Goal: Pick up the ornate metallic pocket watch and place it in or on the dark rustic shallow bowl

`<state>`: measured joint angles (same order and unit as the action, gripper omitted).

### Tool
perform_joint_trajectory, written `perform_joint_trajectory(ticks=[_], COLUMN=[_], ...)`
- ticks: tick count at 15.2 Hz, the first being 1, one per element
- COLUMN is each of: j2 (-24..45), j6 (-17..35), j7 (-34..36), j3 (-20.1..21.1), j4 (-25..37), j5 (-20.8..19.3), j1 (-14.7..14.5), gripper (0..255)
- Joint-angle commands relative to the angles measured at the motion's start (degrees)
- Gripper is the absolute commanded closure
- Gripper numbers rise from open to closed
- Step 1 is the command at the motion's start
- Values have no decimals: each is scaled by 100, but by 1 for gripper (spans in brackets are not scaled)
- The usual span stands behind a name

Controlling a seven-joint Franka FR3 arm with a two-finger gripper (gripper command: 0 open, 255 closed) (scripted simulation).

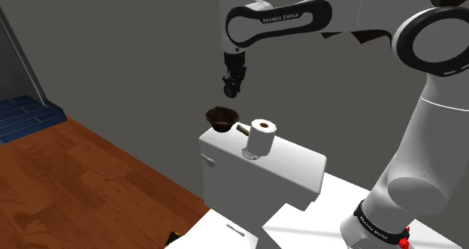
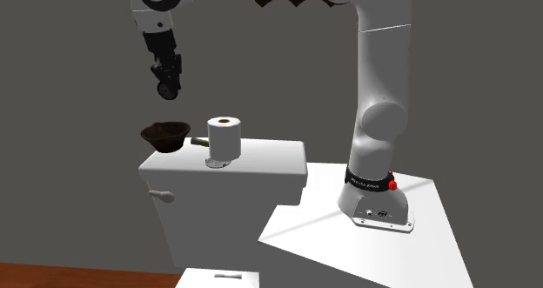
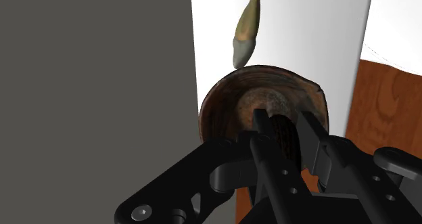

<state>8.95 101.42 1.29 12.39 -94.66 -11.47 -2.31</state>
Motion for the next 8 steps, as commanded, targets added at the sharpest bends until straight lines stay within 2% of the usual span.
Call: perform_joint_trajectory(ticks=[1, 3, 8], j2=[539, 1108, 1097], j6=[-216, -486, -103], j7=[54, 95, 155], j3=[17, 23, 7], j4=[727, 1543, 1144], j5=[-107, -217, -224], j1=[-74, -185, -167], gripper=[255, 255, 255])
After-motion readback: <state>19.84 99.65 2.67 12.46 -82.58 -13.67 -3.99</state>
